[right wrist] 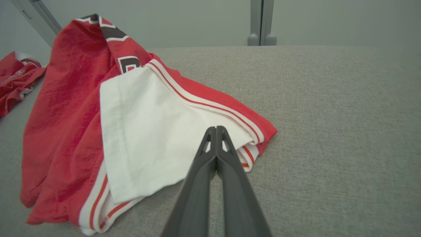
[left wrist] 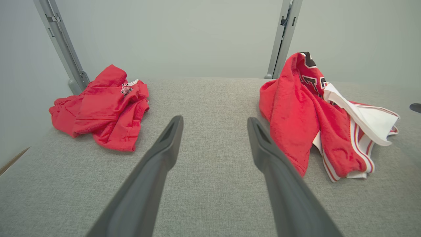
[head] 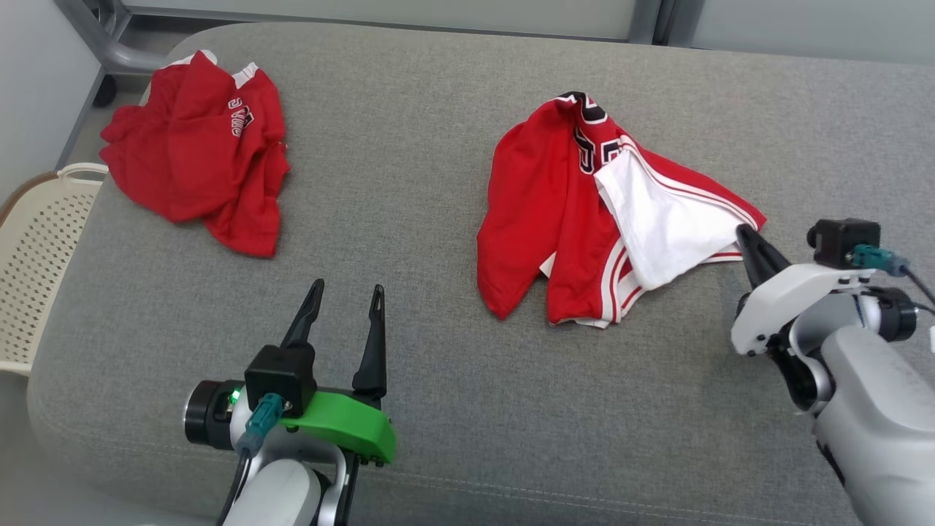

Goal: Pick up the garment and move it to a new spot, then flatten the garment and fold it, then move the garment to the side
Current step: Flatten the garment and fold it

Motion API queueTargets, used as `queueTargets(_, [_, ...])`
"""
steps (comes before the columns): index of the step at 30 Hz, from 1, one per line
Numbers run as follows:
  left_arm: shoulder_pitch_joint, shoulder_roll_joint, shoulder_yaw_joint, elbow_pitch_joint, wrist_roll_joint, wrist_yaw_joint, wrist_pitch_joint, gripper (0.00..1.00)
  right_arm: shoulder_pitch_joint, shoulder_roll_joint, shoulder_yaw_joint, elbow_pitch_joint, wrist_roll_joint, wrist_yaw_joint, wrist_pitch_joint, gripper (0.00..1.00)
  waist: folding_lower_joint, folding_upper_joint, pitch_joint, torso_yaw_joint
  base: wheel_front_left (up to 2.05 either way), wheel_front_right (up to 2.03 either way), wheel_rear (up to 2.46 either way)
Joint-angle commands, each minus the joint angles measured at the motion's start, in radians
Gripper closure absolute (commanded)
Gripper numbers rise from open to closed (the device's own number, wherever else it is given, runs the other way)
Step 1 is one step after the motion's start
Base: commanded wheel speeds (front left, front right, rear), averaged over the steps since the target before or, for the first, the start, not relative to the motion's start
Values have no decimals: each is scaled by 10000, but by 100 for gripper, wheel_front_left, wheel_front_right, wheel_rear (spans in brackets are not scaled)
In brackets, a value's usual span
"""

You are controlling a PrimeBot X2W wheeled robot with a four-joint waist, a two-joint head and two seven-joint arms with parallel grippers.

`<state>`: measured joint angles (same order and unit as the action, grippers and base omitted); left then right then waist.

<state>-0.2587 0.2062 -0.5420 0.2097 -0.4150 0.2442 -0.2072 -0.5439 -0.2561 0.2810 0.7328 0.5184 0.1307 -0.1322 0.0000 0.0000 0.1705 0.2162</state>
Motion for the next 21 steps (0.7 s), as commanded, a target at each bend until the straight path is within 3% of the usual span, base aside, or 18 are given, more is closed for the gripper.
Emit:
queueTargets(1, [178,97,54,-135,-57,74,14,0,-16,-329,-14,-278,11,1,198,100,0,0,-112,-118,0,0,0])
queueTargets(6, [323,201,75,-434,-108,184,96,0,92,-1380,-26,-1170,-140,1,969,100,0,0,-149,-212,0,0,0])
queueTargets(10, [409,242,46,-558,-134,204,158,0,291,-1485,34,-1665,-200,1,1307,100,0,0,-144,-188,0,0,0])
queueTargets(11, [425,246,26,-572,-128,198,168,0,370,-1418,43,-1721,-243,1,1294,94,0,0,-146,-170,0,0,0])
queueTargets(12, [433,240,1,-583,-119,193,190,0,457,-1287,47,-1747,-234,1,1263,73,0,0,-154,-139,0,0,0])
queueTargets(14, [420,249,-41,-601,-120,180,222,0,619,-974,31,-1713,-106,1,1232,57,0,0,-150,-67,0,0,0])
queueTargets(15, [411,260,-61,-604,-122,172,252,0,698,-833,37,-1675,-76,1,1182,41,0,0,-153,-27,0,0,0])
queueTargets(16, [401,273,-77,-616,-121,167,270,0,789,-685,35,-1614,-49,1,1125,5,0,0,-155,15,0,0,0])
queueTargets(17, [395,288,-86,-630,-115,185,288,0,899,-484,25,-1546,10,1,1071,0,0,0,-161,58,0,0,0])
queueTargets(21, [467,397,-106,-720,-102,259,365,0,1201,363,-3,-1150,314,1,827,0,0,0,-139,259,0,0,0])
